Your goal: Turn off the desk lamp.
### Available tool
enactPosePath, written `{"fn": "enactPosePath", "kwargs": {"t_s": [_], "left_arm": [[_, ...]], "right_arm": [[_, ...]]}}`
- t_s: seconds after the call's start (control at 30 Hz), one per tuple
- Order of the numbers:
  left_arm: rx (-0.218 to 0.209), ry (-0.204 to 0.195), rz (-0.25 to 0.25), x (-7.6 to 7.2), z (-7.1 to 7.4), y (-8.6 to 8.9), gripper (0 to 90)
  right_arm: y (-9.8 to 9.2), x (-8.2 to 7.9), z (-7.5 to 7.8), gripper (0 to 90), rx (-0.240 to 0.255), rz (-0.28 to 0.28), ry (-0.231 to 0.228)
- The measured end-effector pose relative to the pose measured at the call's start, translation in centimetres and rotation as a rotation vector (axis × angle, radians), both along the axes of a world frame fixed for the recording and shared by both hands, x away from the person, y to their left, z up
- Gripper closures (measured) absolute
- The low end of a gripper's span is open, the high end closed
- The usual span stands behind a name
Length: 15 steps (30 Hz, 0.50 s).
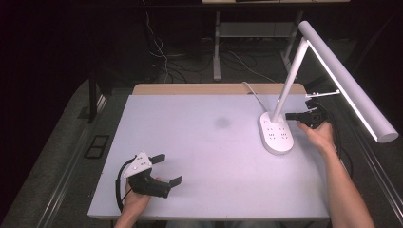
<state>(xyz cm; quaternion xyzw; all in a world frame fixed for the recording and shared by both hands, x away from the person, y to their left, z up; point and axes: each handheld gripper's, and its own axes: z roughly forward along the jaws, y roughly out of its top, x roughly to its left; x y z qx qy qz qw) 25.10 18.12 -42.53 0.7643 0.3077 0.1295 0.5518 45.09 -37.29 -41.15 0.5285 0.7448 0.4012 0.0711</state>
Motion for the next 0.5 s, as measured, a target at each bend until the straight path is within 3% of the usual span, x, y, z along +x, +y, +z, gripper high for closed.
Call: {"fn": "enactPosePath", "kwargs": {"t_s": [0.3, 0.5], "left_arm": [[0.006, 0.001, -0.003, 0.0, 0.0, -0.1, 0.0], [0.004, 0.002, -0.001, 0.0, 0.0, 0.0, 0.0]], "right_arm": [[0.9, 0.6, -0.9, 90.0, 0.010, 0.009, 0.007], [1.7, 0.9, -1.3, 90.0, -0.027, 0.023, 0.010]]}}
